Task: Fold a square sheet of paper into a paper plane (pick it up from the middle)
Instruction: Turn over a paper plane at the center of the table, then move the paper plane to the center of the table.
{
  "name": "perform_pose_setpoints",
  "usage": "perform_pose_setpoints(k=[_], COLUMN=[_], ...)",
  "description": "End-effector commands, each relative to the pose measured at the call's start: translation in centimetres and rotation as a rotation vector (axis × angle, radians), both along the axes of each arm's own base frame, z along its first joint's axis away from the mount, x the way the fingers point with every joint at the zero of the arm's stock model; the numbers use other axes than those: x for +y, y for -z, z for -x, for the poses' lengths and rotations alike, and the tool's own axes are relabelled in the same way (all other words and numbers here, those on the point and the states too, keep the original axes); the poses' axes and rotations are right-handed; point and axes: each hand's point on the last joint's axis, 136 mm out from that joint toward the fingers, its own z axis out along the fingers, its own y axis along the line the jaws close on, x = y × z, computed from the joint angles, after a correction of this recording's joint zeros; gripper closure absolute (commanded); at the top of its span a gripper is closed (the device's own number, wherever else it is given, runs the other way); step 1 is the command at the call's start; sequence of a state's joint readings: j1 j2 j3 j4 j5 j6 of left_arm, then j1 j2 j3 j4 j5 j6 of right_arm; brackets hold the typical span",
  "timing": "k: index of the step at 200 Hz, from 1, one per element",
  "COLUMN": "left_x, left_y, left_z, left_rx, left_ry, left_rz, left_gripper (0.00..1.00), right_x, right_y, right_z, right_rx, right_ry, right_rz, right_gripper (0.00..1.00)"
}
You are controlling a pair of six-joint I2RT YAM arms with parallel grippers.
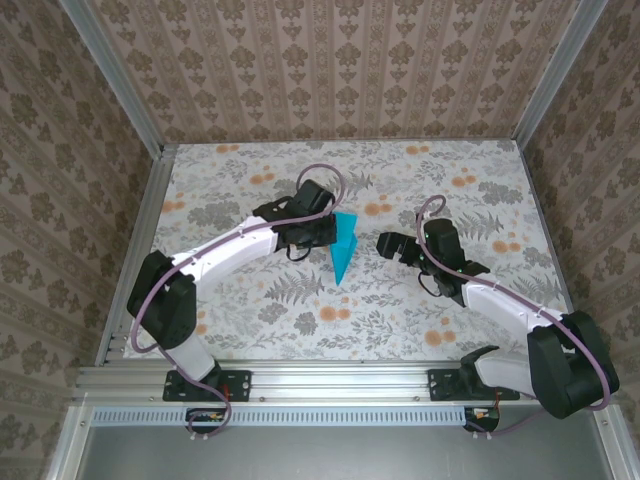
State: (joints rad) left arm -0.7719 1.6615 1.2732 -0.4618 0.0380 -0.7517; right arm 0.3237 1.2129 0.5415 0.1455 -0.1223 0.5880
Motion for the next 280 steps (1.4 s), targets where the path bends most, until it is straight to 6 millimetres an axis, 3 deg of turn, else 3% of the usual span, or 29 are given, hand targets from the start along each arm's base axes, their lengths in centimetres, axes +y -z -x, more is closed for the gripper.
perform_pose_setpoints(k=[1,24,70,93,123,130,155,235,280], left_x=[-1.5,-2.5,-3.4,-3.1,-2.5,-2.3,-1.6,-0.1,-0.1], left_y=[-0.4,0.9,3.4,4.7,6.9,7.3,8.7,9.4,9.5], left_z=[-1.2,-1.7,-2.7,-3.0,-2.8,-2.8,-2.4,-1.9,-1.9], left_rx=[-0.018,0.018,0.065,0.084,0.121,0.13,0.15,0.153,0.158], left_ry=[0.066,0.078,0.08,0.062,0.034,0.028,0.008,-0.017,-0.017], left_rz=[0.155,0.253,0.358,0.381,0.383,0.383,0.357,0.331,0.332], left_gripper=[1.0,1.0,1.0,1.0,1.0,1.0,1.0,1.0,1.0], right_x=[1.1,1.5,2.5,3.1,4.8,5.1,6.7,11.6,12.2], right_y=[-1.6,-1.9,-0.6,0.0,0.9,2.1,3.3,4.6,4.9], right_z=[-0.3,-0.2,-0.3,0.0,0.6,0.8,1.3,1.3,1.4], right_rx=[-0.048,-0.012,0.125,0.178,0.238,0.28,0.334,0.396,0.407], right_ry=[-0.042,-0.054,-0.079,-0.067,-0.082,-0.078,-0.097,-0.216,-0.222], right_rz=[-0.068,-0.092,-0.049,0.003,0.037,0.062,0.098,0.128,0.163], right_gripper=[0.0,0.0,0.13,0.15,0.26,0.28,0.35,0.63,0.65])
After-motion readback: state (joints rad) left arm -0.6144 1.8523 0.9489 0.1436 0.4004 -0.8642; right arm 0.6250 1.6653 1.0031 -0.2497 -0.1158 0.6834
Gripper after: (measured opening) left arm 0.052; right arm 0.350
